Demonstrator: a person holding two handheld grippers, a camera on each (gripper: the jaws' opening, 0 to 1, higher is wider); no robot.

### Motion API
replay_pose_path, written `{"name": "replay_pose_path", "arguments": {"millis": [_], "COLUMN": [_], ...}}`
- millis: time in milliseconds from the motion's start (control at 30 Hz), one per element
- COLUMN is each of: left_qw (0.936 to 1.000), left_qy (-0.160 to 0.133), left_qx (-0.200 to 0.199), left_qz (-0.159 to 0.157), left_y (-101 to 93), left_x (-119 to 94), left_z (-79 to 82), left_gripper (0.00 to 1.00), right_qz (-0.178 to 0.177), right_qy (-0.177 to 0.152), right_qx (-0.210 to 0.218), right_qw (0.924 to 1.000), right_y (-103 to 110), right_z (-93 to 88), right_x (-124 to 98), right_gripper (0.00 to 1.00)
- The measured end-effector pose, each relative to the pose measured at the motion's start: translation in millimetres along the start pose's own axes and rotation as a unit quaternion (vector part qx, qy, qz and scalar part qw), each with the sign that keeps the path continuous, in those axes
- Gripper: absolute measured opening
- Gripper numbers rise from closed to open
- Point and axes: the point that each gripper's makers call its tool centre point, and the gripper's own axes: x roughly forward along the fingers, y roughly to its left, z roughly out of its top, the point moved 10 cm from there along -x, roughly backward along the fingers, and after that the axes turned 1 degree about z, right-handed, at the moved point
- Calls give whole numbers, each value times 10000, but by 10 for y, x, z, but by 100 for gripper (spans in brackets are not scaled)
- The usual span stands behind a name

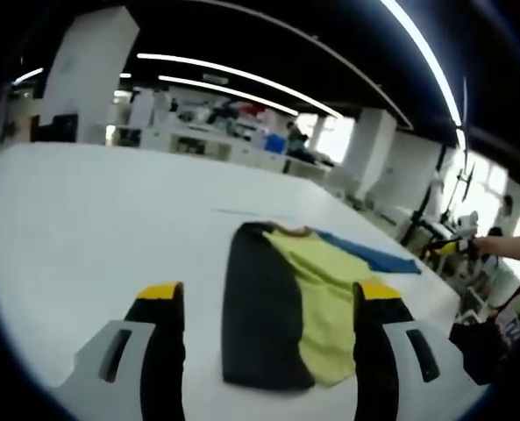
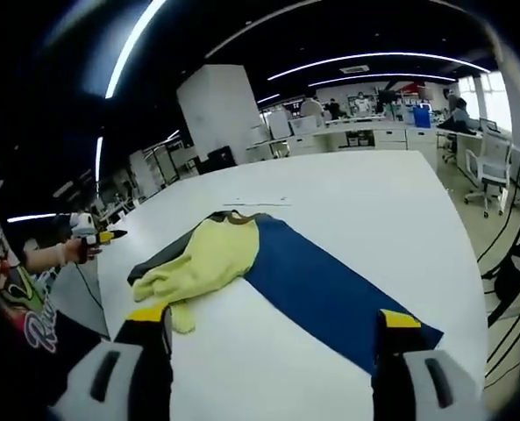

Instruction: Fold the garment on the visible template until the final outline fits inside the template.

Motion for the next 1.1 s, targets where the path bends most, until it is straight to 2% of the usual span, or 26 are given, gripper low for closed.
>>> {"name": "replay_pose_path", "arguments": {"millis": [67, 167, 333, 433, 600, 733, 933, 1100], "left_qw": [10000, 9994, 9976, 9962, 9918, 9894, 9875, 9851], "left_qy": [34, 237, 595, 704, 1048, 1103, 1175, 1085], "left_qx": [-52, -261, -308, -475, -652, -890, -991, -1289], "left_qz": [24, 29, 149, 216, 330, 323, 361, 349], "left_y": [19, 23, 74, 116, 170, 184, 190, 189], "left_x": [-27, -66, -91, -93, -70, -39, 17, 80], "left_z": [-42, -144, -338, -429, -626, -731, -839, -884], "left_gripper": [69, 60, 57, 54, 49, 43, 40, 26], "right_qz": [3, 37, 80, 73, 50, 9, -5, -33], "right_qy": [-13, -29, 53, 83, 72, 72, 47, 127], "right_qx": [-3, -16, -50, -49, -27, 4, 45, 63], "right_qw": [10000, 10000, 9999, 9999, 10000, 10000, 10000, 9999], "right_y": [-16, -5, 23, 27, 44, 50, 72, 88], "right_z": [-2, -6, -37, -56, -63, -67, -70, -106], "right_x": [7, 20, 30, 24, 7, -3, -4, -7], "right_gripper": [95, 95, 93, 93, 93, 92, 91, 90]}}
